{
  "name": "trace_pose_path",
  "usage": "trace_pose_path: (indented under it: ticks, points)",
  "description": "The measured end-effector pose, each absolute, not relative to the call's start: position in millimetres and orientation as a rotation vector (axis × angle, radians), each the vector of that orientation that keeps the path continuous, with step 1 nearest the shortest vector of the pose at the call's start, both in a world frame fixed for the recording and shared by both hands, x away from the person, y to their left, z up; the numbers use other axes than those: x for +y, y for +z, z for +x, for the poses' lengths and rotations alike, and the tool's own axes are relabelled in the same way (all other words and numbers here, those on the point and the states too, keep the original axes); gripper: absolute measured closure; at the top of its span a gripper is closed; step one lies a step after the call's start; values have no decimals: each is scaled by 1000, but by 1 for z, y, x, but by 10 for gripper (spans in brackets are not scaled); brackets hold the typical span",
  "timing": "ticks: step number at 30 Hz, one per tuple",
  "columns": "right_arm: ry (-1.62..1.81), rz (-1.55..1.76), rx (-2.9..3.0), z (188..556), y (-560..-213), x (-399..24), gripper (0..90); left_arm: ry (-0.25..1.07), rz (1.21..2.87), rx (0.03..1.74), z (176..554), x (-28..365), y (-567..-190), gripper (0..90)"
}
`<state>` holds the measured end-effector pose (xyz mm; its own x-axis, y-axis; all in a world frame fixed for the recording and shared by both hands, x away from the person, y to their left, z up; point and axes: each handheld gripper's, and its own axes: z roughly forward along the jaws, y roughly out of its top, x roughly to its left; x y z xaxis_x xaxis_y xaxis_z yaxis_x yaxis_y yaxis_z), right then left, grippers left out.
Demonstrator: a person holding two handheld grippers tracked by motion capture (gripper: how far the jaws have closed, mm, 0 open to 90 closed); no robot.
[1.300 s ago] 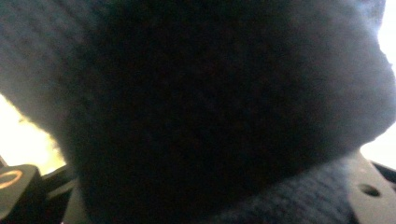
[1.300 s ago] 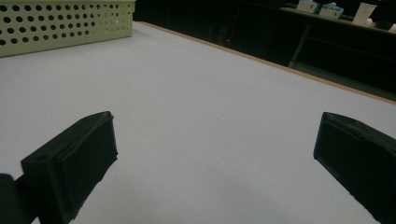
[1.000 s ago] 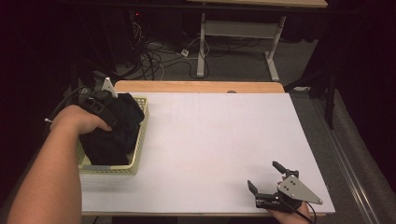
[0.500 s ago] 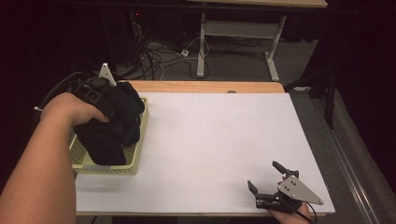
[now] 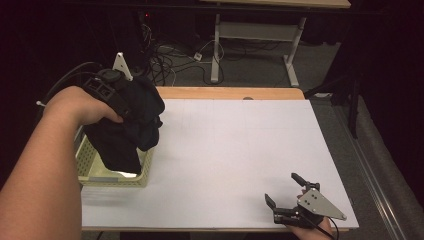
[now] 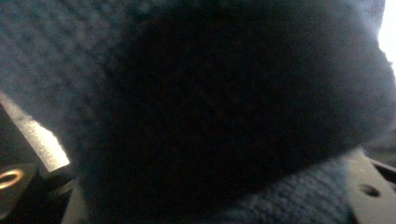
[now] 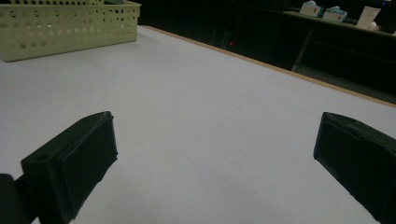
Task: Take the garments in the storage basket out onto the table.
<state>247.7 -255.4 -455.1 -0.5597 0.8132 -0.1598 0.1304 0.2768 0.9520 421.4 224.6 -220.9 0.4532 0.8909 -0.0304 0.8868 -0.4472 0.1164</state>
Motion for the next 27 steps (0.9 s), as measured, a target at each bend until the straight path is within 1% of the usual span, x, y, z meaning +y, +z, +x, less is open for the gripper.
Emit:
trace_pose_path:
  ticks: [7, 17, 23, 27]
  points:
    - [1320, 847, 1887, 248, -454, -256, 1, 54, 2596, 1515, 416, 200, -208, 468]
    - [1326, 840, 1883, 247, -453, -255, 1, 47, 2634, 1424, 412, 165, -203, 468]
    - [1320, 831, 1890, 247, -454, -254, 1, 75, 2628, 1369, 410, 146, -199, 467]
    - [1324, 829, 1887, 246, -453, -253, 1, 54, 2637, 1315, 410, 132, -199, 467]
